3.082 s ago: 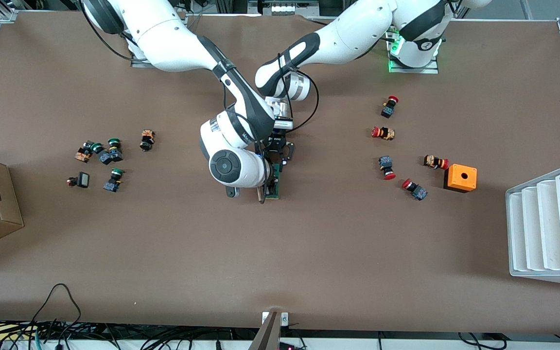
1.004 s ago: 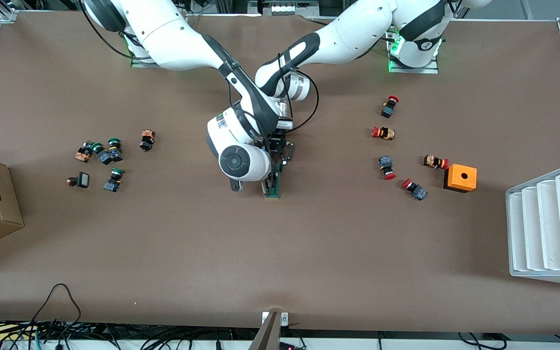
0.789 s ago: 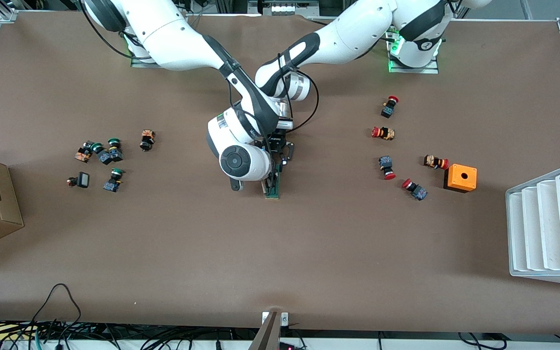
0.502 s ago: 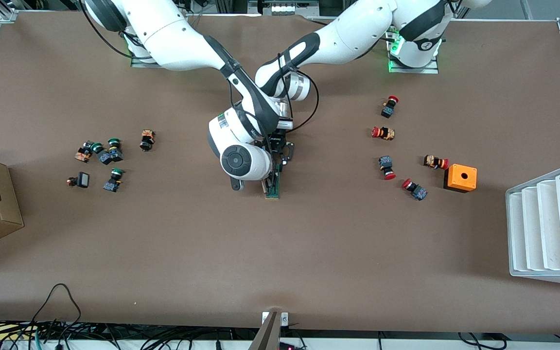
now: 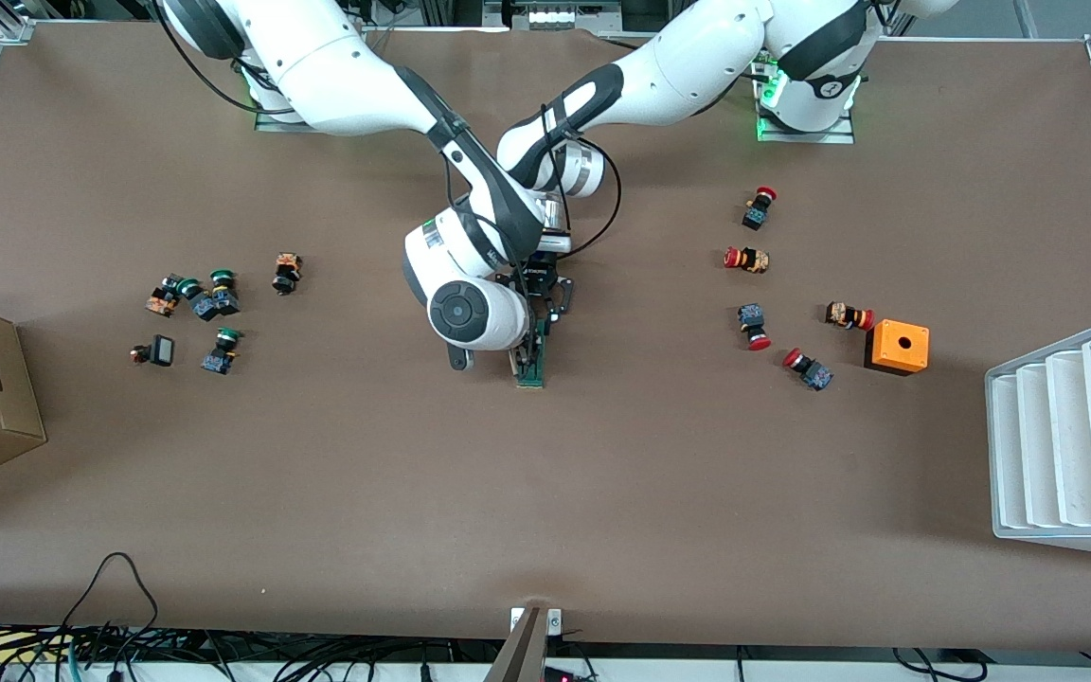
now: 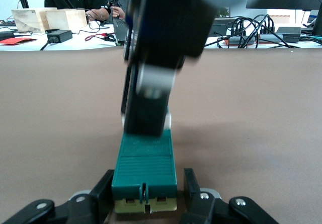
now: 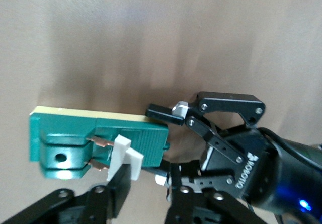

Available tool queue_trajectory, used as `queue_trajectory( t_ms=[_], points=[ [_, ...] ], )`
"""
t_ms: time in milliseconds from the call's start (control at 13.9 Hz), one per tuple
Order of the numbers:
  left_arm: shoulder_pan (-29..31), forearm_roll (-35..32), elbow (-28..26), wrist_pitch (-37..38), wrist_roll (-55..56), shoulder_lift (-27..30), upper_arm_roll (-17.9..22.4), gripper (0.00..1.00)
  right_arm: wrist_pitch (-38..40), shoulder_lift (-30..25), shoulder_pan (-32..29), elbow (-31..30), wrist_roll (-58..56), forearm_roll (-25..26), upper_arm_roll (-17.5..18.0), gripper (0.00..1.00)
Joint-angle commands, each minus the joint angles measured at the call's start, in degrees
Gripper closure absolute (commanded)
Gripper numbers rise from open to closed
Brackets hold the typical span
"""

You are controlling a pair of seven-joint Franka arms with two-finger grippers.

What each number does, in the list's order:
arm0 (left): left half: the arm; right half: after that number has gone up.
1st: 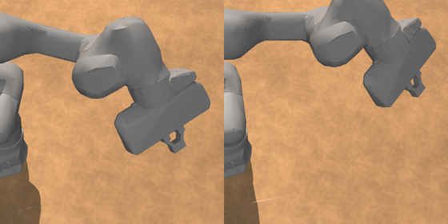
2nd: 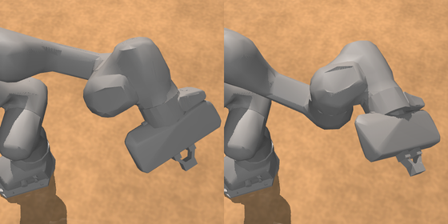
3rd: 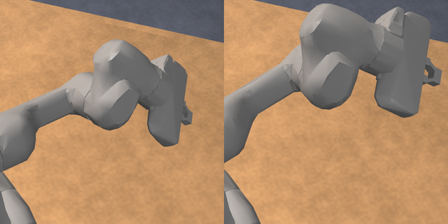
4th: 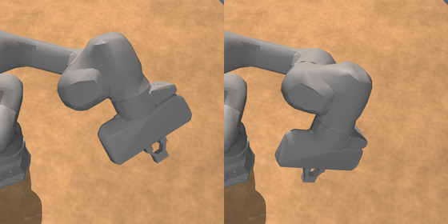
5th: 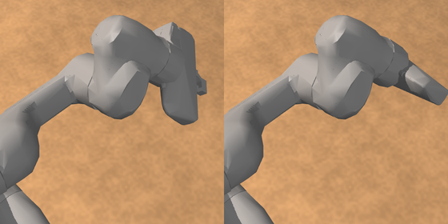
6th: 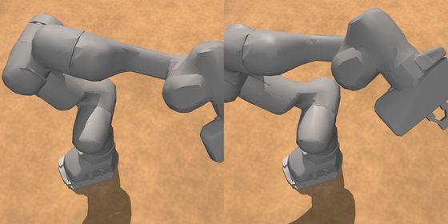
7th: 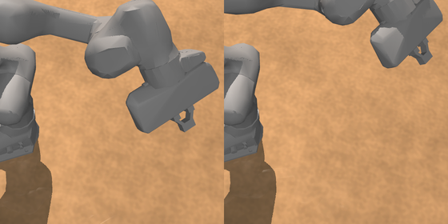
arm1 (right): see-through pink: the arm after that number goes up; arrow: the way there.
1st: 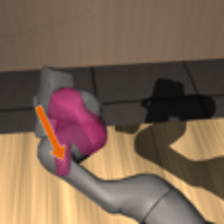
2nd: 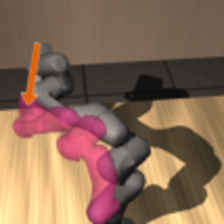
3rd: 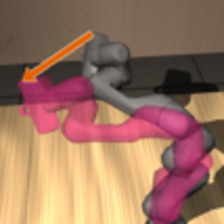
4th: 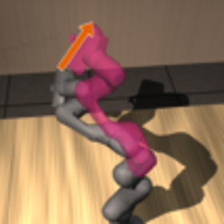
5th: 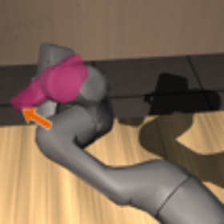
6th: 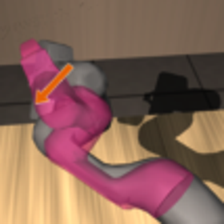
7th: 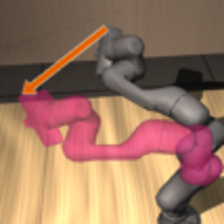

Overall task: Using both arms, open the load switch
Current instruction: 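Open the right gripper and withdraw it from the switch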

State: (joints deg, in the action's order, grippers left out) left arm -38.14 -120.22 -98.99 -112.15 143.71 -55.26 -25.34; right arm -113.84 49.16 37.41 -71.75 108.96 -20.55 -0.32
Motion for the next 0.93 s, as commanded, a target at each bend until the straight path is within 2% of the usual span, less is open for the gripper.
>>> queue_trajectory(
  t_ms=[0,215,287,358,573,860],
  points=[
    [0.26,-2.12,3.37,-1.76,1.31,-3.72,1.17,0.40,1.59,-6.51,-5.84,-2.51,-4.79,1.65,1.89,0.01],
    [0.26,-2.12,3.37,-1.76,1.31,-3.63,1.17,0.36,4.67,-10.21,-10.24,-2.52,-13.23,2.35,2.16,0.01],
    [0.26,-2.03,3.37,-1.76,1.31,-3.63,1.17,0.31,4.85,-10.83,-10.95,-2.51,-14.73,2.87,2.16,0.01],
    [0.34,-2.03,3.37,-1.84,1.23,-3.45,1.17,0.02,4.85,-11.01,-11.30,-2.51,-15.27,3.58,2.16,0.01],
    [0.87,-1.77,3.28,-1.93,1.05,-2.32,0.99,0.00,5.20,-13.11,-13.14,-3.21,-19.73,4.28,2.16,0.01],
    [1.40,1.55,3.10,-2.81,0.00,0.23,-0.14,0.00,10.29,-16.54,-16.57,-3.91,-29.92,4.55,2.16,0.01]
  ],
)
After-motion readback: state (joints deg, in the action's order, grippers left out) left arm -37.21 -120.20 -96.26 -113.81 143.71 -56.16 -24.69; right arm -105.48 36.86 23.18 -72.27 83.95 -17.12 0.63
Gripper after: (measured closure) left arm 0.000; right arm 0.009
